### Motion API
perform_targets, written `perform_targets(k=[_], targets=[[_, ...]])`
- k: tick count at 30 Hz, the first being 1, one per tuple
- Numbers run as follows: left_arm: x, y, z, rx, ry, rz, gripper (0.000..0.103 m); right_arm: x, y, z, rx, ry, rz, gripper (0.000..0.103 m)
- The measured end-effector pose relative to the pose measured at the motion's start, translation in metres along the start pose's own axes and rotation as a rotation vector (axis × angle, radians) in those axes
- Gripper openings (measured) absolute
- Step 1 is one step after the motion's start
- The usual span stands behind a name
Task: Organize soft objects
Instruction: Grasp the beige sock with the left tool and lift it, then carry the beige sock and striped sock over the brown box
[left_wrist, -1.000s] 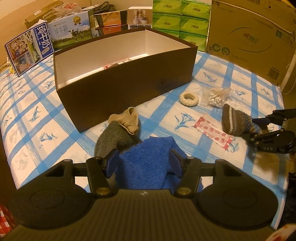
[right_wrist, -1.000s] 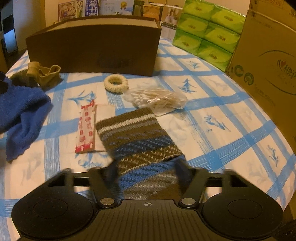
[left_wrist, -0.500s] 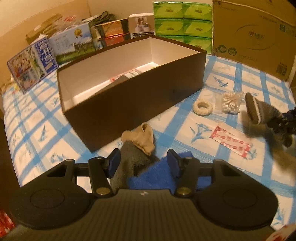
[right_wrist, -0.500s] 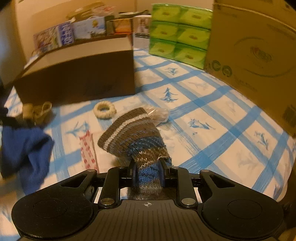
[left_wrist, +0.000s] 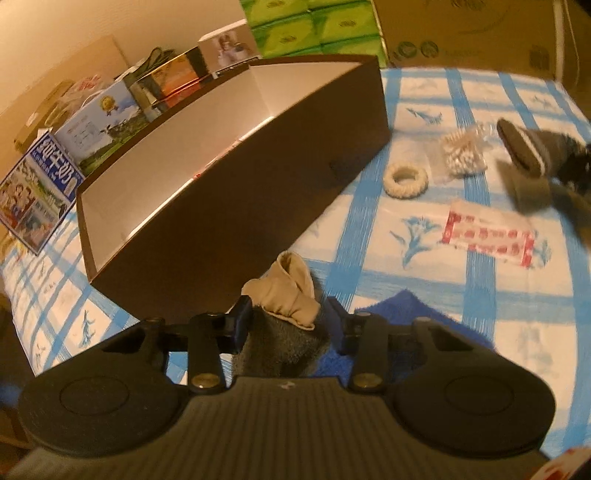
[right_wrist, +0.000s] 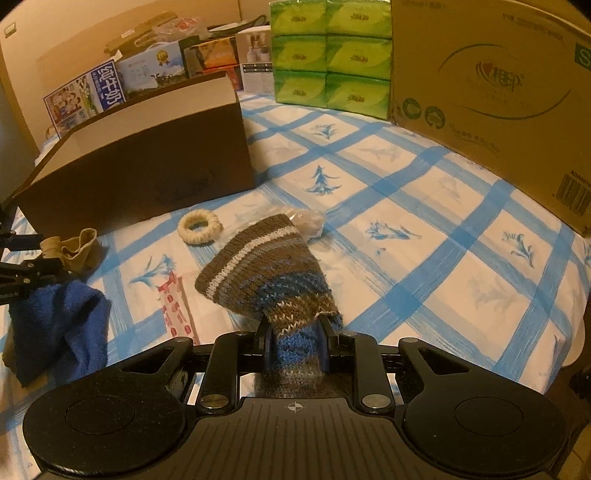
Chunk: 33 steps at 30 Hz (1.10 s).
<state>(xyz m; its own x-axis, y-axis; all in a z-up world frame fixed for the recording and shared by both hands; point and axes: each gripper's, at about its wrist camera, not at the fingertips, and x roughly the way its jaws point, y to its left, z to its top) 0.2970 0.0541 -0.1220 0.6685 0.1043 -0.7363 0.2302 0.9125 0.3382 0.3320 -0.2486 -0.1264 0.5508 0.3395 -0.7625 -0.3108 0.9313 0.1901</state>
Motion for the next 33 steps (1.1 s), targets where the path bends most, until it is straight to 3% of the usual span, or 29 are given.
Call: perform_targets(k=[2,4,9,25,33], targets=[[0.003,-0.003,-0.001,0.031,0.000,0.013,0.040,0.000,0.000,-0.002,0.003,0.006,0.002,0.024],[0.005,-0.004,-0.003,0.050,-0.002,0.009,0.031,0.001,0.001,-0.003,0.001,0.010,0.000,0.024],[0.000,-0.006,-0.004,0.083,-0.047,0.038,0.028,-0.001,0.003,-0.003,-0.002,0.010,-0.005,0.024],[-0.067,0.040,0.006,-0.159,-0.161,0.013,0.028,-0.035,0.013,0.016,-0.029,-0.069,0.001,0.024],[-0.105,0.063,0.015,-0.222,-0.214,0.050,0.028,-0.053,0.035,0.036,-0.096,-0.107,0.051,0.024]])
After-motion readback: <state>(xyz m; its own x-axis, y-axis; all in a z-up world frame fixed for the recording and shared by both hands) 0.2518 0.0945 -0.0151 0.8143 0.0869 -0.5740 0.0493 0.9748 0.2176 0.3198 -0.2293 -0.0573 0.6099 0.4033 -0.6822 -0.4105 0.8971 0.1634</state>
